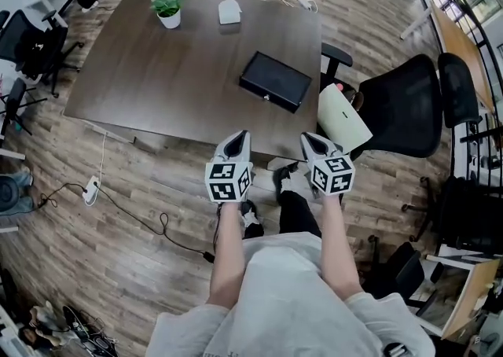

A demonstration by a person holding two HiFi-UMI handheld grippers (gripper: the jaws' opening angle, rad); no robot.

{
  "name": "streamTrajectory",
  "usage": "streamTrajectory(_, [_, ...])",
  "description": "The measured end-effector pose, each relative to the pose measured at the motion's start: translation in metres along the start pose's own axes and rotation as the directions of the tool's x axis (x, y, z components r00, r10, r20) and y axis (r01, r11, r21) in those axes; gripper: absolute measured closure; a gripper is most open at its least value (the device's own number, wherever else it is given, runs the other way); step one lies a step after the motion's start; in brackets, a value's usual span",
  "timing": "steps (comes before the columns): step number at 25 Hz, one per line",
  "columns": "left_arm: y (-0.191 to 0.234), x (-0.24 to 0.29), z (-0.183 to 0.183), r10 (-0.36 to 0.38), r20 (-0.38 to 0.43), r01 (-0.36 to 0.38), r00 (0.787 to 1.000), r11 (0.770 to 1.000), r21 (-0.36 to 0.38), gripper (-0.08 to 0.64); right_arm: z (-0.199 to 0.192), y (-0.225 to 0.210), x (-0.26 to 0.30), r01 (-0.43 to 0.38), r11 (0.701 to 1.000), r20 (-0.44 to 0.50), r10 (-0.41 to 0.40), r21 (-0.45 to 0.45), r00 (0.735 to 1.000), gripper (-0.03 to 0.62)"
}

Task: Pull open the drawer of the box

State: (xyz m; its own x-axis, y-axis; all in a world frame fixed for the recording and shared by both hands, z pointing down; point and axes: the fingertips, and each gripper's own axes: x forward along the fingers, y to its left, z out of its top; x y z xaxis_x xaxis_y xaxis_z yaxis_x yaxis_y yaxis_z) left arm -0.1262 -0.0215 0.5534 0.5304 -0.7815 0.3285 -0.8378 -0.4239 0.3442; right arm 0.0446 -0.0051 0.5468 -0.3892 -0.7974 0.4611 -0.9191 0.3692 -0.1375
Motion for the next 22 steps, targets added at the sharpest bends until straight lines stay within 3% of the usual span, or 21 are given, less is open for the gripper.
streamTrajectory(22, [0.004, 0.139, -0.003, 0.019, -0.156, -0.007, 0.988, 0.997, 0.079, 0.506, 0.023, -0.087, 0.107, -0.053, 0.997, -0.070, 0.056, 0.049, 0.996, 0.591])
